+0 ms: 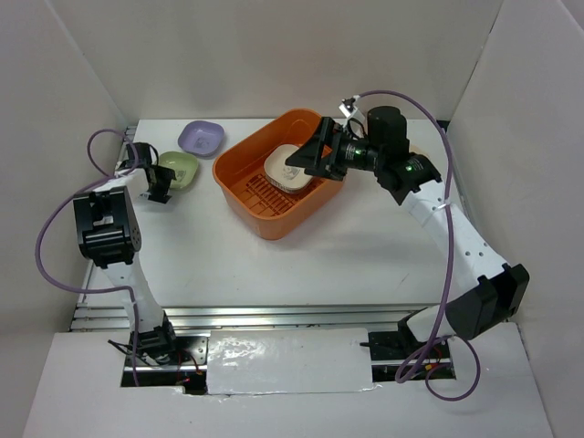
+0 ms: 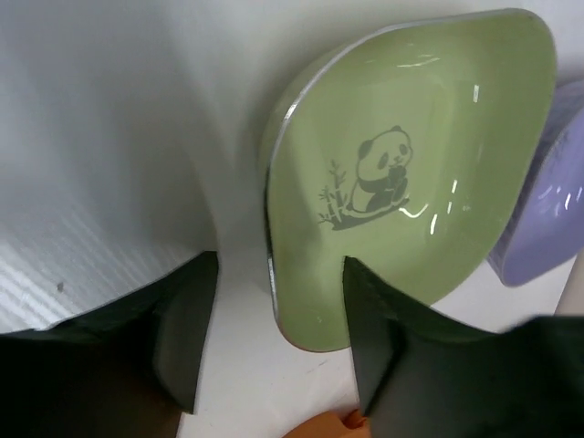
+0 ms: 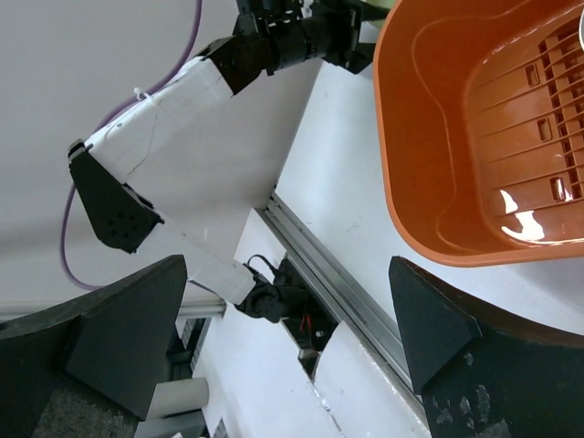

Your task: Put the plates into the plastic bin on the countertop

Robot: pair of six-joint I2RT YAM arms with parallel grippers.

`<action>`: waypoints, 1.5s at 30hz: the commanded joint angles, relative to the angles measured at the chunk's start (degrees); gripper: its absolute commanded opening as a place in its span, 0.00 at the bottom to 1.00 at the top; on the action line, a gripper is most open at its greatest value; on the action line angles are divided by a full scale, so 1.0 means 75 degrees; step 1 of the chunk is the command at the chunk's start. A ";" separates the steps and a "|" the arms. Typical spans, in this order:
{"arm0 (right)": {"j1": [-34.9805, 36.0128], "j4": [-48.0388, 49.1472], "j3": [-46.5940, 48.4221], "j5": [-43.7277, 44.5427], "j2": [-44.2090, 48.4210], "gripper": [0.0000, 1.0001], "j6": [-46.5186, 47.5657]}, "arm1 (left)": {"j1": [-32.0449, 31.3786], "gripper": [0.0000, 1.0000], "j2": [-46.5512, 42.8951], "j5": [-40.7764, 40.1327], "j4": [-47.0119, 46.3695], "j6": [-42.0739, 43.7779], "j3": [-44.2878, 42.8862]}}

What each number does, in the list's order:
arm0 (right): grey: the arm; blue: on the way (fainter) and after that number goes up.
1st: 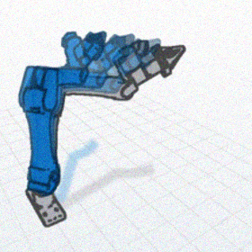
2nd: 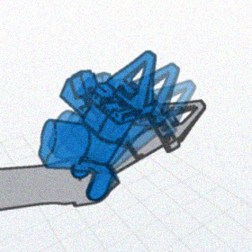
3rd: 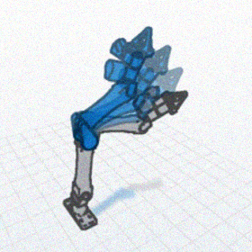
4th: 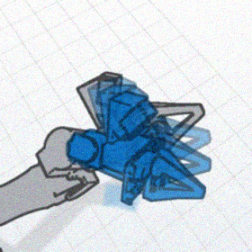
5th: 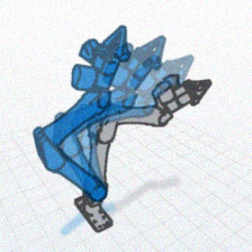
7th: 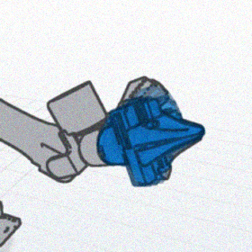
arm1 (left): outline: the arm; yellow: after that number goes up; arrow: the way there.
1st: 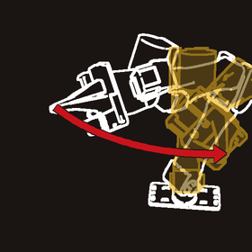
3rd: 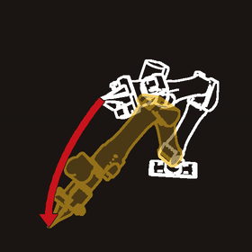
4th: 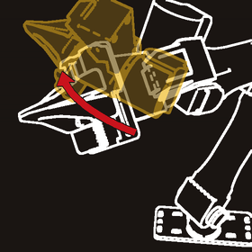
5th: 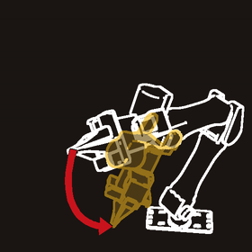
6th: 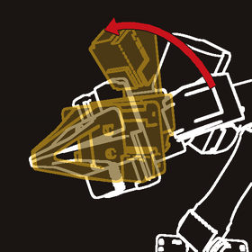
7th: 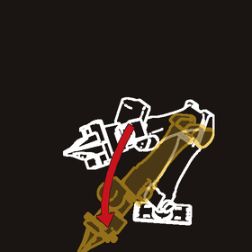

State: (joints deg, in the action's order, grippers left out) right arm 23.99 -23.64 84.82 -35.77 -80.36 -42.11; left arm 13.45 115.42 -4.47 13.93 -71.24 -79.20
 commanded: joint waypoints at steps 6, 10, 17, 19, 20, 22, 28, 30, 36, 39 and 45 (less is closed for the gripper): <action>-0.0292 -0.0153 0.0702 -0.0457 -0.0067 1.00 0.0013 | 0.0080 0.00 -0.0479 -0.1054 0.1796 -0.0426 -0.0012; -0.0444 -0.0013 0.0761 -0.0516 -0.0044 1.00 -0.0128 | 0.0479 0.00 -0.1944 -0.1782 0.3144 -0.0744 0.0574; -0.1017 -0.0480 0.0750 -0.0037 -0.0102 1.00 -0.0023 | -0.0209 0.00 -0.4020 -0.1431 0.3097 0.1177 -0.0216; -0.1357 -0.0855 0.0622 0.0709 -0.0079 1.00 -0.0069 | -0.0689 0.00 -0.4161 -0.1373 0.3357 0.1389 -0.0688; -0.1753 -0.0926 0.0493 0.0946 -0.0067 1.00 -0.0139 | -0.1191 0.00 -0.4278 -0.1396 0.3392 0.1413 -0.1096; -0.2223 -0.0845 0.0097 0.1194 -0.0113 1.00 -0.0221 | -0.1686 0.00 -0.4338 -0.1315 0.3346 0.1390 -0.1450; -0.3407 -0.1231 0.0199 0.1664 -0.0827 1.00 -0.0046 | -0.3316 0.00 -0.3239 -0.0916 0.2959 0.0594 -0.2505; -0.3689 -0.1196 0.0199 0.1745 -0.1003 1.00 0.0001 | -0.3796 0.00 -0.2676 -0.0963 0.2515 0.0312 -0.2810; -0.4486 -0.1429 0.0176 0.2413 -0.1683 1.00 -0.0151 | -0.4664 0.00 -0.0836 -0.1162 0.2548 -0.0426 -0.4099; -0.4792 -0.1407 0.0094 0.2472 -0.1766 1.00 -0.0233 | -0.4910 0.00 -0.0354 -0.1290 0.2397 -0.0859 -0.4078; -0.5015 -0.1348 -0.0035 0.2379 -0.1766 1.00 -0.0187 | -0.5180 0.00 0.0278 -0.1267 0.2641 -0.1118 -0.4334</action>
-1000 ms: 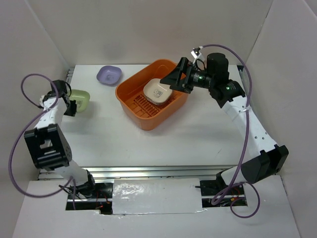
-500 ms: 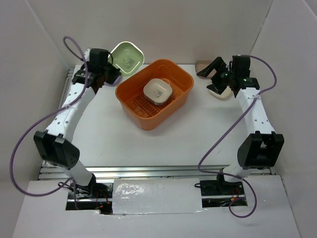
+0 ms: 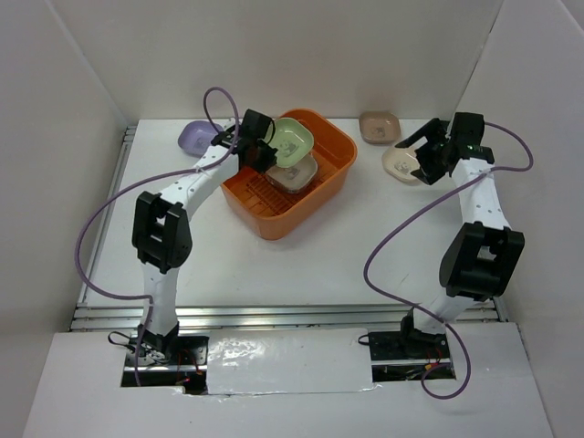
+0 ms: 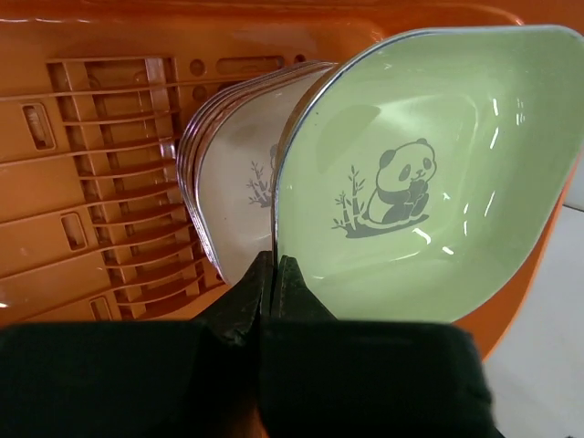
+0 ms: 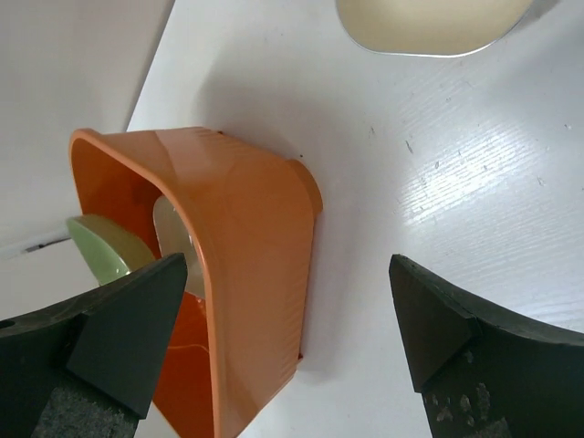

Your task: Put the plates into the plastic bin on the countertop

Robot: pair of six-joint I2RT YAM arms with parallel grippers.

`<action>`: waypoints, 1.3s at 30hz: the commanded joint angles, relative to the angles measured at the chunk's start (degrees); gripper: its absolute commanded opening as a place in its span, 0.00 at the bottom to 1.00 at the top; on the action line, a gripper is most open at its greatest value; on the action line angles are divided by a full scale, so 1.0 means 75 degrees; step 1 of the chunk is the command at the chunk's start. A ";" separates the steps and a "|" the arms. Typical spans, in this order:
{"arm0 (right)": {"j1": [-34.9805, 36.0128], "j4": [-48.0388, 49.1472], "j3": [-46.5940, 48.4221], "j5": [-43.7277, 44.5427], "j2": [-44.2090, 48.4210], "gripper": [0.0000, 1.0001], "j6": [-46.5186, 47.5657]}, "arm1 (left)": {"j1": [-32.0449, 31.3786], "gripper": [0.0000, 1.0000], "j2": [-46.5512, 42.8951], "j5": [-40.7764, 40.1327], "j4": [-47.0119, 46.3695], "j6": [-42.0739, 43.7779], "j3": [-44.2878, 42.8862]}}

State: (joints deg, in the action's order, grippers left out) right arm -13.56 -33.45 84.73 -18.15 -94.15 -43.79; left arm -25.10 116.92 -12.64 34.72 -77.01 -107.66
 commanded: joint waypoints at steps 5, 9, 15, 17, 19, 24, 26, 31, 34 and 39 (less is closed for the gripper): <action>-0.0090 -0.0028 0.0035 0.0053 -0.0009 1.00 0.0061 | -0.0063 0.67 0.0406 -0.0131 0.0339 -0.0489 -0.0845; -0.0160 -0.0227 0.0257 0.0427 -0.0360 1.00 0.0085 | -0.0133 0.99 0.0172 -0.0177 0.0304 -0.0291 -0.0938; -0.0406 -0.0298 0.0632 0.1422 -0.0852 1.00 0.0154 | -0.0133 0.99 -0.0752 -0.0130 0.0386 0.0353 -0.1381; -0.0442 -0.0390 0.0994 0.2146 -0.1248 1.00 0.0283 | -0.0168 0.99 -0.0952 -0.0270 0.0690 0.0868 -0.1687; -0.0500 -0.0683 0.1776 0.2396 -0.1880 1.00 0.0518 | -0.0192 0.99 -0.1268 -0.0423 0.1088 0.1429 -0.2109; -0.0547 -0.1153 0.2764 0.2946 -0.2961 1.00 0.0776 | 0.0112 0.99 -0.2263 -0.0997 0.1778 0.2743 -0.2216; -0.0594 -0.1199 0.3057 0.2901 -0.3418 1.00 0.0788 | 0.0508 0.99 -0.2475 -0.0998 0.2119 0.3318 -0.2169; -0.0583 -0.1259 0.3527 0.2608 -0.4262 0.96 0.0858 | 0.1681 0.99 -0.3553 -0.0600 0.2427 0.4197 -0.0731; -0.0547 -0.1246 0.3679 0.2771 -0.4601 0.93 0.1022 | 0.2525 0.99 -0.4209 0.0020 0.2134 0.4572 0.0395; -0.0536 -0.1399 0.3821 0.2714 -0.5060 0.76 0.0999 | 0.3567 0.99 -0.4749 0.0315 0.2226 0.5088 0.1380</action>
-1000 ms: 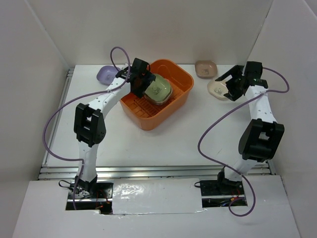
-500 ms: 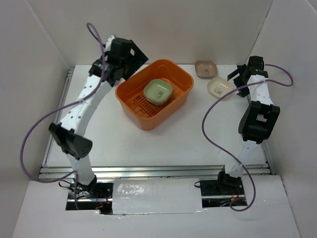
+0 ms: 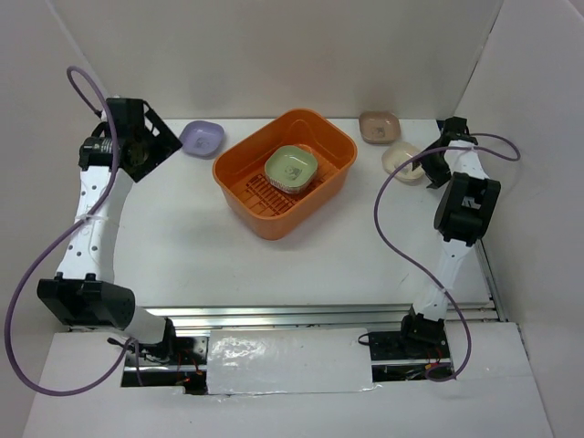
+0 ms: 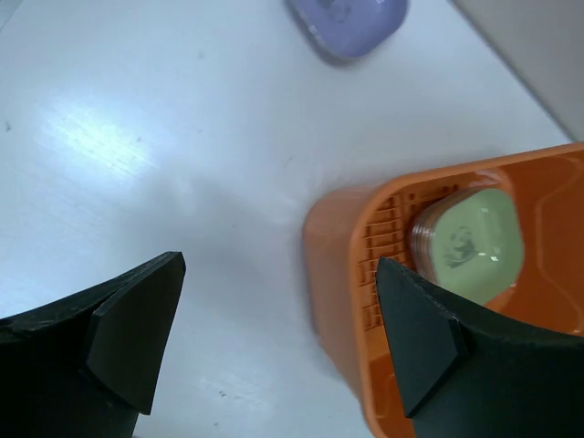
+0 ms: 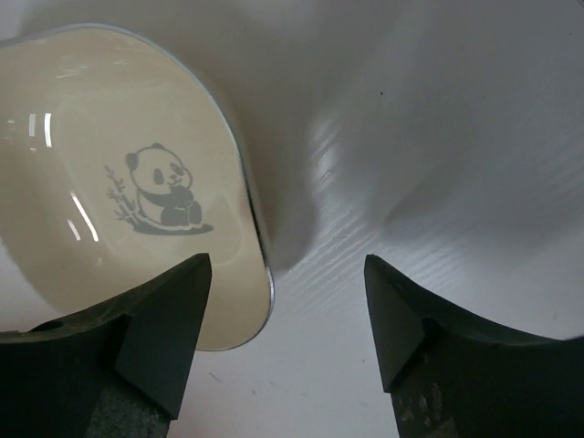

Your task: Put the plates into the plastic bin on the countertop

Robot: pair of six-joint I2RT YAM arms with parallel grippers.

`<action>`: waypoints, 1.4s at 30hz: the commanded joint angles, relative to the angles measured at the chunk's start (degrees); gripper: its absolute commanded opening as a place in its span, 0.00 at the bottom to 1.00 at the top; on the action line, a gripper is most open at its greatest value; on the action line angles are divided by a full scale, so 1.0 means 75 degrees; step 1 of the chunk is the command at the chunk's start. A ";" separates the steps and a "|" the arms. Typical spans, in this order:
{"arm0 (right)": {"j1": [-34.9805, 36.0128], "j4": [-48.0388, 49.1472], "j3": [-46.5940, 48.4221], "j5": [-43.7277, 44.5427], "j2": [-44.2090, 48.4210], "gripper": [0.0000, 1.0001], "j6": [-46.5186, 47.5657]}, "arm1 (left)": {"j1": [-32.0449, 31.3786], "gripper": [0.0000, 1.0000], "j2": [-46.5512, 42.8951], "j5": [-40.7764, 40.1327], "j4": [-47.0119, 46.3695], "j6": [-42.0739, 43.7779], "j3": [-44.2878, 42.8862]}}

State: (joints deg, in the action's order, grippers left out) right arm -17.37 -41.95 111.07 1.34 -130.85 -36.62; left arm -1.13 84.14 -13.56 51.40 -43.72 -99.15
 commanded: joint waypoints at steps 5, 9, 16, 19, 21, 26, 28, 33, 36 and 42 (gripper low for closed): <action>0.0065 -0.0230 0.0320 0.0009 -0.0401 0.63 -0.0004 | 0.1167 0.99 -0.0683 0.0788 -0.0161 0.0884 0.0996; 0.0100 -0.0278 0.0344 -0.0144 -0.0484 0.40 0.0008 | 0.1743 0.99 -0.0695 0.1081 -0.0197 0.1095 0.1372; 0.0322 -0.0135 -0.0511 0.0230 0.1002 0.00 -0.0600 | 0.2224 0.99 -0.0871 0.1046 -0.0161 0.1096 0.1525; 0.0568 -0.0148 -0.0991 0.0792 0.2220 0.00 -0.1033 | 0.2236 0.99 -0.0883 0.1187 -0.0197 0.0990 0.1467; 0.0744 -0.0067 -0.1506 0.1062 0.3236 0.00 -0.1245 | 0.2236 0.99 -0.0906 0.1176 -0.0162 0.0932 0.1420; 0.1810 0.0191 -0.2012 0.1906 0.4777 0.00 -0.1738 | 0.2178 0.99 -0.1012 0.0544 -0.0068 0.0733 0.1291; 0.2138 0.0180 -0.1640 0.1570 0.4977 0.00 -0.1832 | 0.2212 0.99 -0.0930 0.0287 0.0037 0.0546 0.1221; 0.3685 0.0049 -0.0817 0.1052 0.4463 0.00 -0.2544 | 0.2330 0.99 -0.0812 0.0366 -0.0208 0.0299 0.1256; 0.4294 0.0437 -0.0805 0.0782 0.4088 0.00 -0.3144 | 0.2306 0.99 -0.0766 0.0589 -0.0384 0.0182 0.1197; 0.5161 -0.0231 0.0565 0.0735 0.2377 0.00 -0.4116 | 0.2271 0.99 -0.0718 0.0871 -0.0490 0.0251 0.1221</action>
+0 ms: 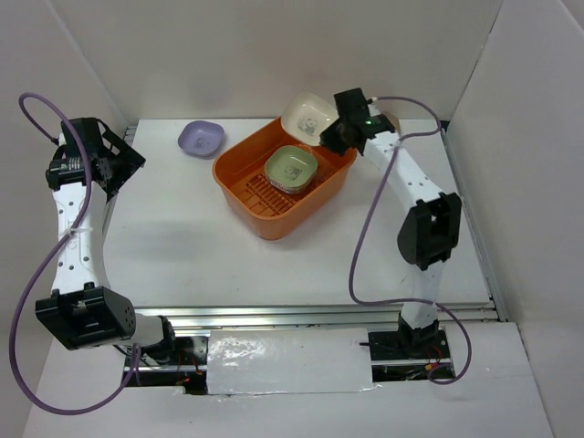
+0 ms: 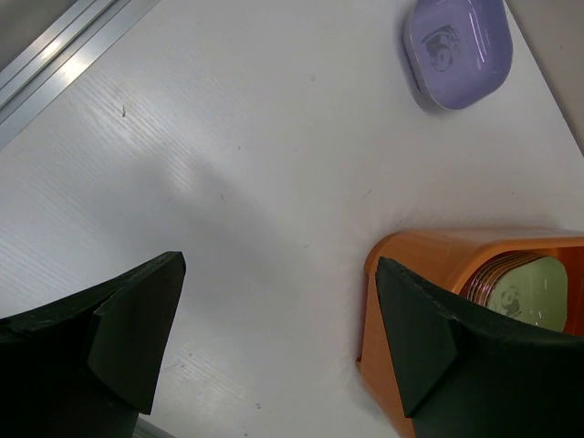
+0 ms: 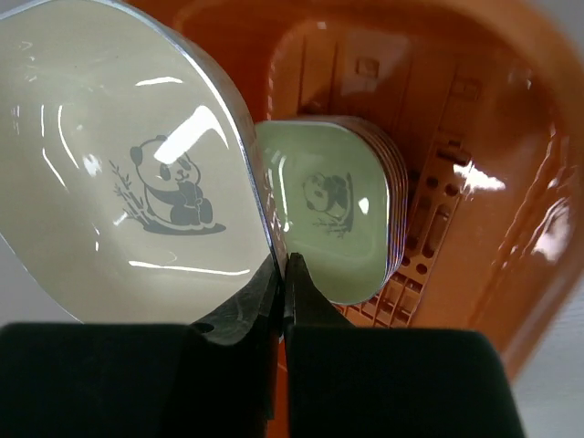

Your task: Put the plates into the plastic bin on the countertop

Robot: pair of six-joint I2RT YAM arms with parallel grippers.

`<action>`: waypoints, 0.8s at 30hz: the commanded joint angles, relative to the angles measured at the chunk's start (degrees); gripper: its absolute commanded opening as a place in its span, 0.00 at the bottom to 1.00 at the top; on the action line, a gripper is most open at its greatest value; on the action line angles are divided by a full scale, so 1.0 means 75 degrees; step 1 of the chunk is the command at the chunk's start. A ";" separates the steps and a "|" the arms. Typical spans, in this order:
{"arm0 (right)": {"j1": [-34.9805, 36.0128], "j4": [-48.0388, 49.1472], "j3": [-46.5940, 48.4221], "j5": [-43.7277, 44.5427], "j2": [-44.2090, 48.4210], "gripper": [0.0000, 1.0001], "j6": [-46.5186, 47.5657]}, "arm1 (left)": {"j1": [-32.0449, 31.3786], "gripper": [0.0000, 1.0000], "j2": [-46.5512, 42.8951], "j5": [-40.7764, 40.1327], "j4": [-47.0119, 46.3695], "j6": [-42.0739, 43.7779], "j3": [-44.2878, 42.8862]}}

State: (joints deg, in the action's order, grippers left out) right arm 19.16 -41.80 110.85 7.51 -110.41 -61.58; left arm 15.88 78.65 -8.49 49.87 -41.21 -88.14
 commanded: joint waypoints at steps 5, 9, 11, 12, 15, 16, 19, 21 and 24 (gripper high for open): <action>0.0668 -0.0086 0.0349 0.0065 -0.0712 0.00 -0.1292 | 0.0027 0.99 0.0002 0.0265 -0.0332 0.0045 0.0009; 0.0762 -0.0215 0.0407 0.0065 -0.0899 0.00 -0.1165 | 0.0004 0.99 -0.0045 0.0370 -0.0449 0.0104 0.0208; 0.0797 -0.0321 0.0454 0.0089 -0.0946 0.00 -0.0977 | -0.0031 0.99 -0.0046 0.0382 -0.0496 0.0104 0.0302; 0.0809 -0.0402 0.0548 0.0135 -0.1039 0.01 -0.0942 | -0.0054 0.99 -0.0022 0.0417 -0.0508 0.0104 0.0303; 0.0785 -0.0719 0.0689 0.0148 -0.1192 0.04 -0.0754 | -0.0055 0.99 0.0118 0.0476 -0.0497 0.0116 0.0279; 0.0774 -0.0766 0.0689 0.0124 -0.1204 0.06 -0.0661 | -0.0055 0.99 0.0177 0.0488 -0.0485 0.0139 0.0233; 0.0844 -0.0673 0.0758 0.0100 -0.1029 0.47 -0.0415 | -0.0043 0.99 0.0189 0.0476 -0.0520 0.0151 0.0232; 0.0937 -0.0615 0.1004 0.0217 -0.0726 1.00 -0.0089 | -0.0043 0.99 0.0189 0.0464 -0.0543 0.0163 0.0244; 0.1043 -0.0193 0.1765 0.0066 -0.0303 1.00 0.0393 | -0.0008 0.99 0.0189 0.0429 -0.0532 0.0175 0.0232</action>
State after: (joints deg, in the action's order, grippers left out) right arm 25.65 -46.44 116.79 7.09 -119.07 -63.26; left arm 15.66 80.25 -5.65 47.81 -40.71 -85.86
